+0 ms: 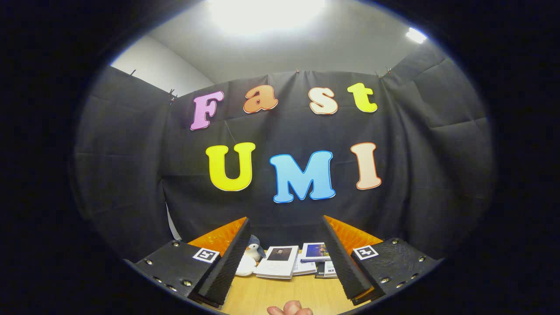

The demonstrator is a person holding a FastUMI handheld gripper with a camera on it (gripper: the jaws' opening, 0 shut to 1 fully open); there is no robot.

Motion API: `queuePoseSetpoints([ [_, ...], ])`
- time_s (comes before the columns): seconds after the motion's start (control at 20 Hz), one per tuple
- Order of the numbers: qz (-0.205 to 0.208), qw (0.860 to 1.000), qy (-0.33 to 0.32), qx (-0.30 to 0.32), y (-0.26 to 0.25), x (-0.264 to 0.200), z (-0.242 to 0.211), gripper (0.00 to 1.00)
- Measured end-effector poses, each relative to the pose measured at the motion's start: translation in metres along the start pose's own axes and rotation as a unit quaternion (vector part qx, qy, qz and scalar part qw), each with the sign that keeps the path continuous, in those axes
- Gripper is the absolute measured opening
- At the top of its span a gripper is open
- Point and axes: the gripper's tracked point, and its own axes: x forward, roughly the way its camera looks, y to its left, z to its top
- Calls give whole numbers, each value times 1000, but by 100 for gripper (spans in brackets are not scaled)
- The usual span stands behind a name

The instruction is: Open the storage box then place both shoes into the box .Put the left shoe in first, then the right shoe, with the right side of both shoes facing outward in a uniform manner.

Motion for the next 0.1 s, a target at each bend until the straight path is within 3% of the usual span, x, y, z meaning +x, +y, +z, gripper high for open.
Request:
queuePoseSetpoints([
  [0.1, 0, 1000, -8, -3, -2, -4, 5, 96],
])
